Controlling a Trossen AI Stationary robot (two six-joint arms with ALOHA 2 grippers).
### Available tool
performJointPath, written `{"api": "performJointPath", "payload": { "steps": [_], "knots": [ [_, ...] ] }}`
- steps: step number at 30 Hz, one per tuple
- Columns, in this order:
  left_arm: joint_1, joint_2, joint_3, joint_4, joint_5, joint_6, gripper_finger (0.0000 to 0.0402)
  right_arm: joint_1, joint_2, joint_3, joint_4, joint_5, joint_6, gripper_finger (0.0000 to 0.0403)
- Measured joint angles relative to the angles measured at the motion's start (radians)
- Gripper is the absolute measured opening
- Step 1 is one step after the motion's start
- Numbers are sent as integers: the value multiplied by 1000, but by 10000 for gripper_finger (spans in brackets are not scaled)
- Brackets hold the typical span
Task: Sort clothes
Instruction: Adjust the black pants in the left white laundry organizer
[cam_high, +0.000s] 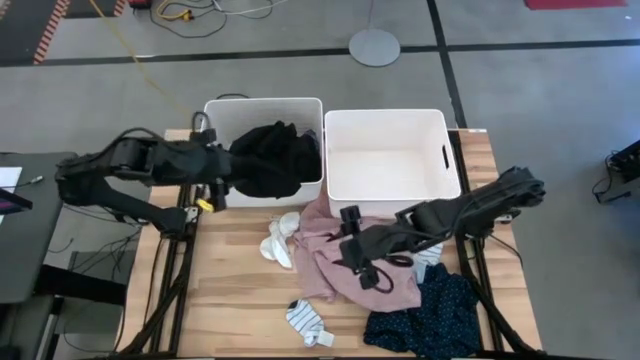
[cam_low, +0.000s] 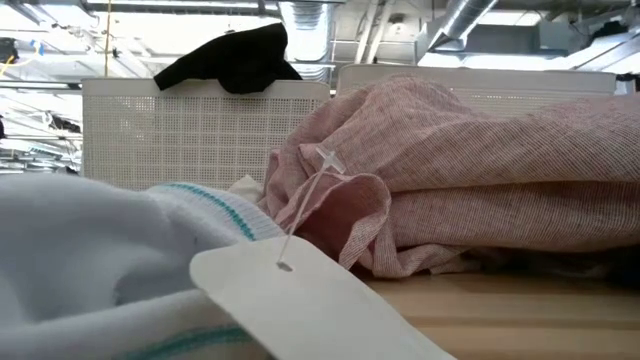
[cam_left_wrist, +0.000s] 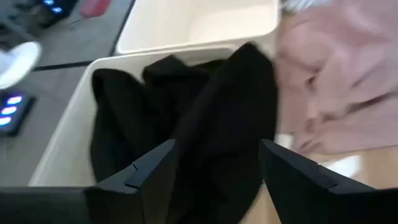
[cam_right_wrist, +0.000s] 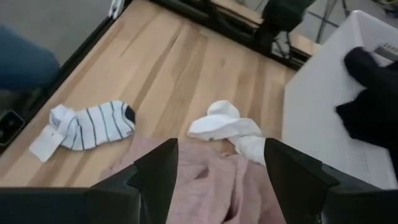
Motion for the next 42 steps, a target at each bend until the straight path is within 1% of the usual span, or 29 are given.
{"api": "performJointPath", "payload": {
  "steps": [4, 7, 10, 13, 14, 15, 18, 19, 21, 22, 24, 25, 31, 36, 39, 42],
  "knots": [
    [-5, 99, 0, 18, -68, 73, 222, -9, 22, 0, 23, 1, 1, 247],
    [19, 191, 0, 45, -145, 151, 222, -9, 23, 0, 21, 1, 7, 242],
    [85, 269, 0, 98, -157, 229, 222, -5, 21, 0, 22, 1, 22, 237],
    [192, 336, 0, 173, -155, 295, 222, 6, 20, 0, 21, 1, 42, 233],
    [235, 354, 0, 194, -146, 304, 222, 12, 19, 0, 20, 2, 51, 231],
    [281, 370, 0, 213, -110, 306, 222, 19, 19, 0, 18, 2, 61, 230],
    [407, 408, 0, 234, 94, 306, 222, 49, 19, 0, 5, 4, 86, 226],
    [439, 423, 0, 236, 124, 299, 222, 60, 19, 0, 1, 4, 90, 225],
    [490, 455, 0, 243, 149, 286, 222, 82, 19, 0, -2, 9, 101, 224],
    [515, 471, 0, 237, 187, 283, 222, 93, 19, 0, -5, 16, 105, 223],
    [561, 503, 0, 214, 295, 280, 222, 113, 19, 0, -11, 34, 113, 222],
    [577, 522, 0, 202, 320, 280, 222, 121, 19, 0, -14, 36, 114, 221],
    [636, 661, 0, 150, 320, 264, 222, 146, 23, 0, -7, 42, 126, 220],
    [649, 741, 0, 158, 321, 255, 222, 151, 42, -2, -16, 42, 141, 220],
    [650, 760, 0, 166, 315, 250, 222, 151, 55, -2, -14, 42, 141, 220],
    [650, 749, 0, 165, 311, 254, 222, 151, 55, -17, 0, 42, 141, 220]
  ]
}}
